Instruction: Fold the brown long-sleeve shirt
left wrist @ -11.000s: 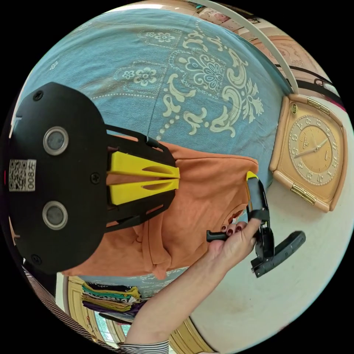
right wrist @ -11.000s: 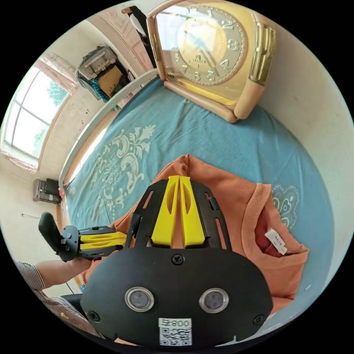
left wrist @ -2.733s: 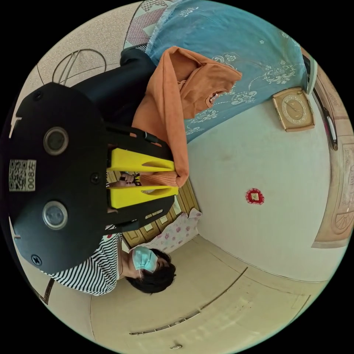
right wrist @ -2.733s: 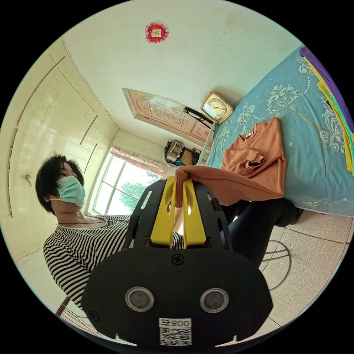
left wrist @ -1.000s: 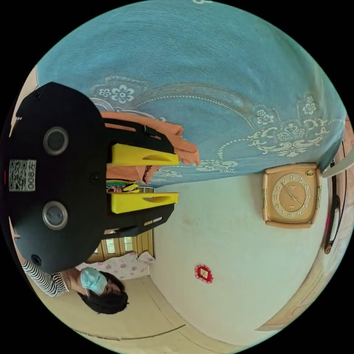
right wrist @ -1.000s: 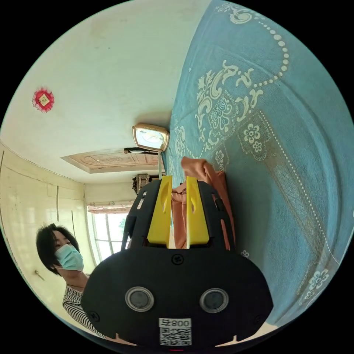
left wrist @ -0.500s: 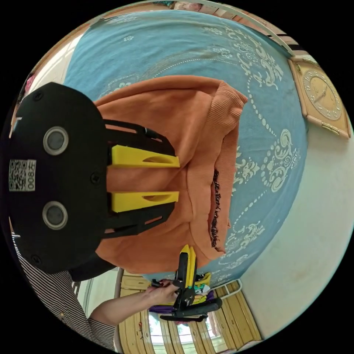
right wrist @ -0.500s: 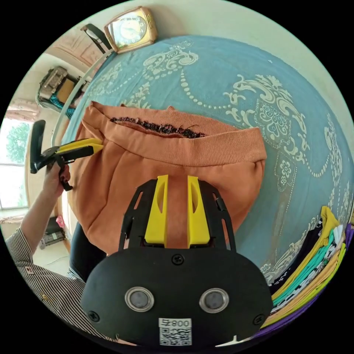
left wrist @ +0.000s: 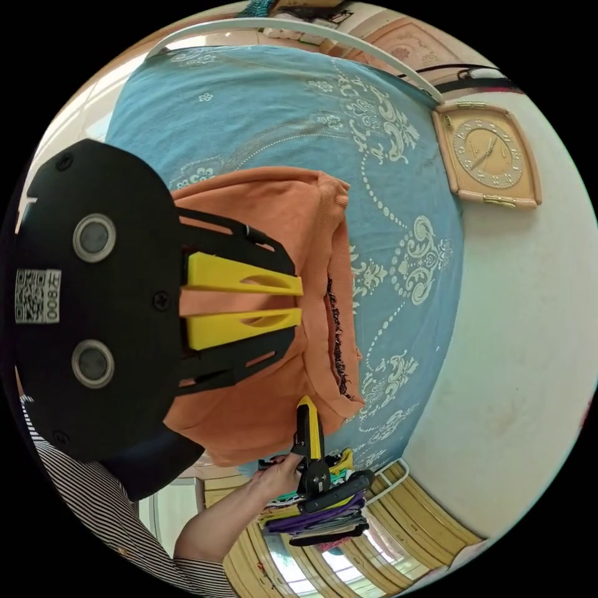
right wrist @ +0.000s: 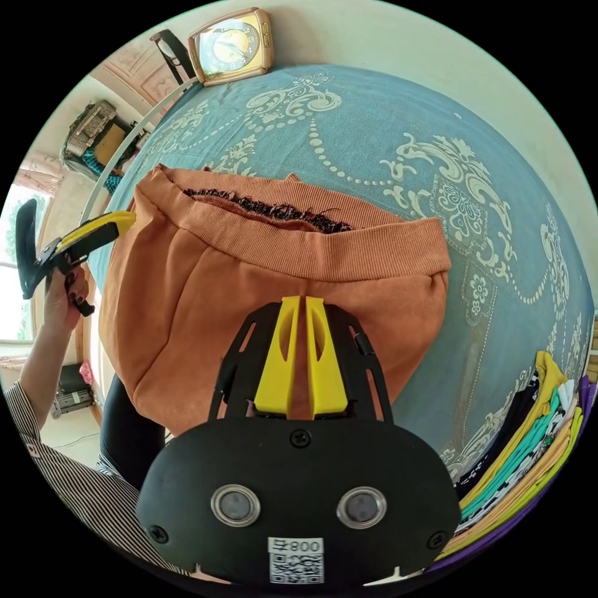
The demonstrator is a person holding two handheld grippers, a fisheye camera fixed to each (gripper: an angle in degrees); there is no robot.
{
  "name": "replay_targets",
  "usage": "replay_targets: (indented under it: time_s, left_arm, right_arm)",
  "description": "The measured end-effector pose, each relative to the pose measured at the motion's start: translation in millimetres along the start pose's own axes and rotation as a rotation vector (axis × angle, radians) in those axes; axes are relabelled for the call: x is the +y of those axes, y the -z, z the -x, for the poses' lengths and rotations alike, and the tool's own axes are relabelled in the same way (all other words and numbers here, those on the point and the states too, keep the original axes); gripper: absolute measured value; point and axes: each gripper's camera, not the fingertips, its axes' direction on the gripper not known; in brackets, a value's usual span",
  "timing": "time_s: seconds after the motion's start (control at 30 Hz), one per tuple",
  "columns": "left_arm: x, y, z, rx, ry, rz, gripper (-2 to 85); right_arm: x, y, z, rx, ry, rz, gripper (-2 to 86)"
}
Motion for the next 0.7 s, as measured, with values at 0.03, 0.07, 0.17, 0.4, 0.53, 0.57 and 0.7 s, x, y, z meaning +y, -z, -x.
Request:
replay_targets:
  time_s: [0.03,0.07,0.17,0.4,0.53,0.57,0.7]
  left_arm:
    - [-5.1,-6.9,-9.7,-0.010,-0.046,0.036,5.6]
    - [-10.0,-18.5,-17.7,-0.040,-0.081,0.091,6.7]
    - [-16.2,-54.1,-23.9,-0.098,-0.112,0.244,7.2]
    - [-9.0,-67.6,-4.9,-0.014,-0.048,0.261,2.0]
    - [2.7,-52.4,6.4,0.027,-0.009,0.195,0.9]
    - [6.3,-44.0,8.3,0.033,-0.007,0.162,0.8]
    - [13.9,-14.5,15.1,0.050,-0.020,0.065,0.6]
  right_arm:
    - [-0.4,1.7,4.7,0.016,0.012,0.001,2.1]
    - [-1.0,3.1,8.9,0.030,0.019,0.008,2.3]
    - [-1.2,6.8,17.7,0.059,0.036,0.016,2.6]
    - [8.9,14.3,24.3,0.093,0.039,-0.019,2.1]
    - [18.3,23.1,12.8,0.015,0.000,-0.040,0.8]
    - [22.2,27.4,9.8,-0.003,-0.011,-0.055,0.6]
    - [36.9,52.5,2.4,-0.059,-0.038,-0.147,0.3]
